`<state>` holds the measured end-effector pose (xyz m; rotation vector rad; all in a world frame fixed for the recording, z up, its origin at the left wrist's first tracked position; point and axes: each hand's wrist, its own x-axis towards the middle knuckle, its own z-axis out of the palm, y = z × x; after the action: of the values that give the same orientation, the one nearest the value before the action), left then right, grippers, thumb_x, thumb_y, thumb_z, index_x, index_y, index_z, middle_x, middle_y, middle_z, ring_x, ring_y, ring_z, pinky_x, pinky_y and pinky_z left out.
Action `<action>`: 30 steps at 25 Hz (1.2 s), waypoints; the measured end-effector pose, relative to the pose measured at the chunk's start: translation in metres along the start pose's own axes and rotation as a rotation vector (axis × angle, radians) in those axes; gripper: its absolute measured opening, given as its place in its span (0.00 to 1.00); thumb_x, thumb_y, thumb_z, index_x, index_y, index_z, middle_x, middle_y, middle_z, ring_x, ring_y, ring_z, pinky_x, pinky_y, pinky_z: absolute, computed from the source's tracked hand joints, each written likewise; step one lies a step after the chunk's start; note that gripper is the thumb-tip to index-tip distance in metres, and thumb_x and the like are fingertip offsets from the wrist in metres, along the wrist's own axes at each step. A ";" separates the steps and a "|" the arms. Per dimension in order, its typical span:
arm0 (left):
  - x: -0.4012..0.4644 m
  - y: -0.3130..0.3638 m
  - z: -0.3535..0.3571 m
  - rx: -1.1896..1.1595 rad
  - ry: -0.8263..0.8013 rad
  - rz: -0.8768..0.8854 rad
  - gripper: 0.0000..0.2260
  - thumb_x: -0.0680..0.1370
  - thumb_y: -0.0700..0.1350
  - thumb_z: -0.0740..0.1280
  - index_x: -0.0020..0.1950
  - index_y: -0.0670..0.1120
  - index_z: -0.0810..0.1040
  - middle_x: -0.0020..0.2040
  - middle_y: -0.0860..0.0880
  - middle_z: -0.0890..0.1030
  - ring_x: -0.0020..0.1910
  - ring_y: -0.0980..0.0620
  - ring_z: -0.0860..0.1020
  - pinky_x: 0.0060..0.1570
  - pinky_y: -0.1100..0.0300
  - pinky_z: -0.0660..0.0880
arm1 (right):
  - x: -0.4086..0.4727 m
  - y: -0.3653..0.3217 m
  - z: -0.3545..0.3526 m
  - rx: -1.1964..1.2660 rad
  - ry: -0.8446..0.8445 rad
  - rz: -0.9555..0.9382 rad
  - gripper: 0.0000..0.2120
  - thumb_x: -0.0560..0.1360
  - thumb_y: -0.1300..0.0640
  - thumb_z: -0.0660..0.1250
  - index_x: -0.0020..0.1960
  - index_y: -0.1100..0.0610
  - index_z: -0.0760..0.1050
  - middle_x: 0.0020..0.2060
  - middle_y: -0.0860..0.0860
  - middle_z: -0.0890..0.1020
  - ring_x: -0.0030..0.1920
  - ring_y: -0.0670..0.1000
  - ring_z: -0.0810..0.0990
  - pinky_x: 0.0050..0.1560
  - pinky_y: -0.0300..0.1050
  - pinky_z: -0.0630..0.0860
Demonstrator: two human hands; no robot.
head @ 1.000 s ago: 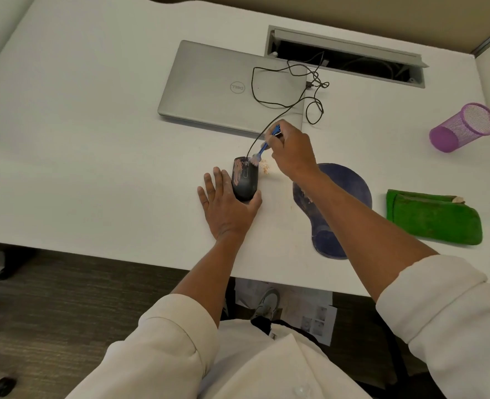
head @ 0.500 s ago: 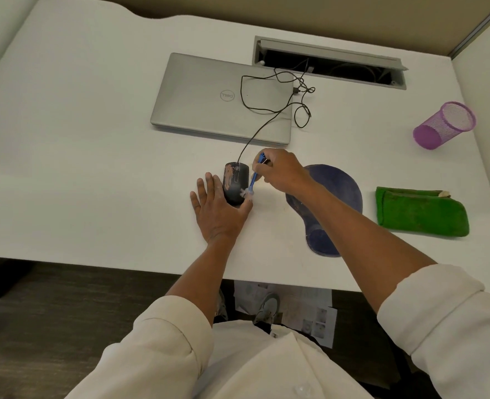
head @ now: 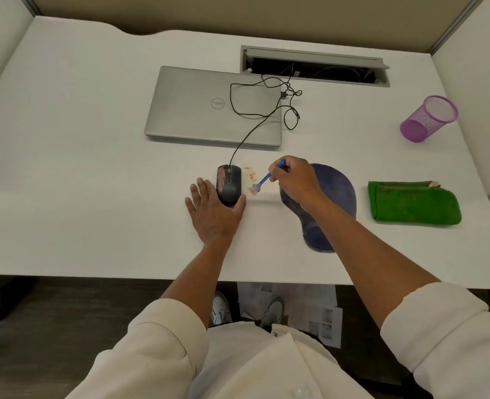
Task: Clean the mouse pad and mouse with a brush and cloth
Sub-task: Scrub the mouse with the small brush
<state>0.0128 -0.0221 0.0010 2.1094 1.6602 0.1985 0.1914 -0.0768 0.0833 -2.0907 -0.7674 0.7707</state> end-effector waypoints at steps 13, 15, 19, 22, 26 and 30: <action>0.000 -0.007 -0.009 0.015 -0.032 0.029 0.47 0.76 0.72 0.60 0.83 0.41 0.52 0.84 0.43 0.51 0.83 0.42 0.45 0.81 0.43 0.43 | -0.028 0.020 -0.014 0.035 0.074 0.048 0.05 0.78 0.57 0.66 0.43 0.52 0.78 0.36 0.49 0.84 0.32 0.42 0.78 0.36 0.37 0.74; -0.001 -0.009 -0.011 0.030 -0.053 0.043 0.50 0.75 0.73 0.60 0.83 0.40 0.49 0.84 0.42 0.48 0.83 0.42 0.45 0.80 0.43 0.42 | -0.031 0.022 -0.013 0.028 0.085 0.062 0.05 0.78 0.57 0.65 0.44 0.55 0.79 0.37 0.52 0.84 0.31 0.42 0.78 0.35 0.38 0.74; -0.006 -0.018 -0.016 0.064 -0.053 0.105 0.53 0.75 0.75 0.59 0.83 0.38 0.45 0.84 0.40 0.45 0.83 0.42 0.43 0.81 0.44 0.41 | -0.037 0.025 -0.013 0.044 0.122 0.080 0.07 0.78 0.57 0.64 0.42 0.52 0.78 0.37 0.51 0.84 0.33 0.45 0.77 0.40 0.46 0.77; -0.014 -0.025 -0.022 0.068 0.012 0.237 0.51 0.76 0.75 0.55 0.83 0.40 0.41 0.84 0.41 0.42 0.83 0.43 0.40 0.80 0.49 0.36 | -0.041 0.029 -0.011 0.015 0.165 0.108 0.07 0.79 0.57 0.63 0.47 0.56 0.78 0.41 0.55 0.84 0.37 0.49 0.78 0.44 0.52 0.79; -0.026 -0.020 -0.026 -0.007 0.037 0.469 0.41 0.81 0.65 0.56 0.84 0.43 0.43 0.84 0.45 0.40 0.82 0.48 0.37 0.80 0.53 0.37 | -0.052 0.037 -0.011 0.017 0.204 0.143 0.09 0.81 0.55 0.62 0.50 0.60 0.78 0.42 0.59 0.83 0.40 0.54 0.79 0.43 0.53 0.79; -0.046 0.007 -0.016 -0.094 -0.168 0.655 0.32 0.84 0.59 0.58 0.84 0.48 0.53 0.84 0.51 0.51 0.83 0.52 0.49 0.76 0.56 0.50 | -0.073 0.038 0.000 0.019 0.216 0.133 0.08 0.81 0.53 0.63 0.48 0.56 0.76 0.42 0.53 0.84 0.43 0.54 0.82 0.40 0.46 0.77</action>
<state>0.0003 -0.0634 0.0255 2.4466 0.8060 0.2808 0.1556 -0.1497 0.0719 -2.1812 -0.5055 0.6061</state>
